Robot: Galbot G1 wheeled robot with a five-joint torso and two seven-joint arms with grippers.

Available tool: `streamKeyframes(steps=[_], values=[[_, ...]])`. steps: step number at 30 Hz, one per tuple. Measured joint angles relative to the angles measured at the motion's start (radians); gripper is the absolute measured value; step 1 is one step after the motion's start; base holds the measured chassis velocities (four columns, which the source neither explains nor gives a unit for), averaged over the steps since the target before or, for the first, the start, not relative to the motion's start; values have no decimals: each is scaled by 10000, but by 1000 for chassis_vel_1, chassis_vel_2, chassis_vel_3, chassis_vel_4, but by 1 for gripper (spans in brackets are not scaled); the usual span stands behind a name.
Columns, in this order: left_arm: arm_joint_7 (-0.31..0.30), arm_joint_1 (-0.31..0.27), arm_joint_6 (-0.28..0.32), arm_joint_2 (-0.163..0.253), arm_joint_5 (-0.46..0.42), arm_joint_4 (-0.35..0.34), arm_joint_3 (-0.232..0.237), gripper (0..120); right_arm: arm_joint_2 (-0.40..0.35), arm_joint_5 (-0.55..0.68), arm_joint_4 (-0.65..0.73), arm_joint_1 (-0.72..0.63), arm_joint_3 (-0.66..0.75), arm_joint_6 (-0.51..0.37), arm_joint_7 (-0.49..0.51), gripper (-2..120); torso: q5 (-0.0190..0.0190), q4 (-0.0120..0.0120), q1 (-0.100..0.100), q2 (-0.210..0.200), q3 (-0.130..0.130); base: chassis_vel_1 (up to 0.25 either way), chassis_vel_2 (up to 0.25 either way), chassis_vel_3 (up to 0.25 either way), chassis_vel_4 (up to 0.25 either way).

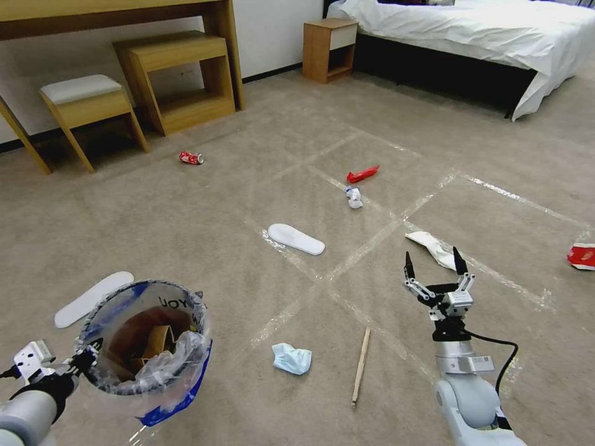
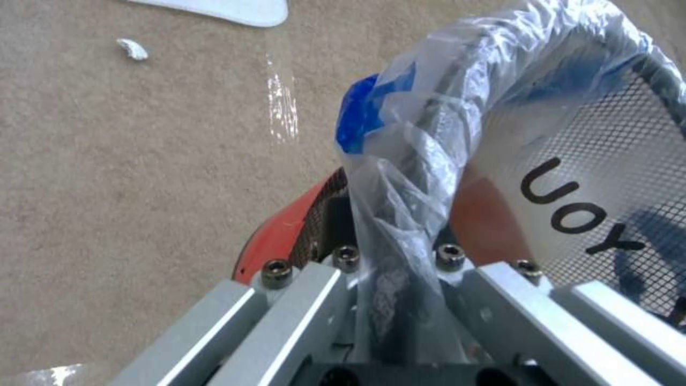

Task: Pick up the trash bin and place the garbage on the floor into it.

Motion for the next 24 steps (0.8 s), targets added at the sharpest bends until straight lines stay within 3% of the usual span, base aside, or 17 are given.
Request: streamKeyframes(steps=[4,6,8,9,10,12,14,24], values=[[0,24,0,45,0,-29,6,0,-636,678,-180,194,-617,-971,245,100,1,1,0,-1,0,0,0,0,0],[0,26,0,47,0,-31,6,0,-665,710,-182,201,-638,-1010,254,100,2,1,0,0,0,0,0,0,0],[-2,64,-1,56,11,-40,19,0,-1609,1875,-267,443,-1253,-1973,424,100,-1,-6,0,0,0,0,0,0,0],[-1,79,-2,40,22,-48,25,0,-2135,2399,-391,587,-1609,-2301,426,100,3,4,0,0,2,0,0,0,0],[-1,79,-2,40,22,-48,25,0,-2135,2399,-391,587,-1609,-2301,426,100,3,4,0,0,2,0,0,0,0],[-3,103,-3,21,29,-83,28,0,-2877,2991,-591,811,-2220,-2611,402,100,-8,4,0,0,1,0,0,0,0],[-2,130,-6,28,30,-118,18,0,-3410,3535,-680,895,-2925,-2951,330,100,7,2,0,0,2,0,0,0,0],[-4,236,-13,-11,69,-215,40,0,-4085,5226,-1602,1461,-5053,-4419,988,100,-1,1,0,0,2,0,0,0,0]])
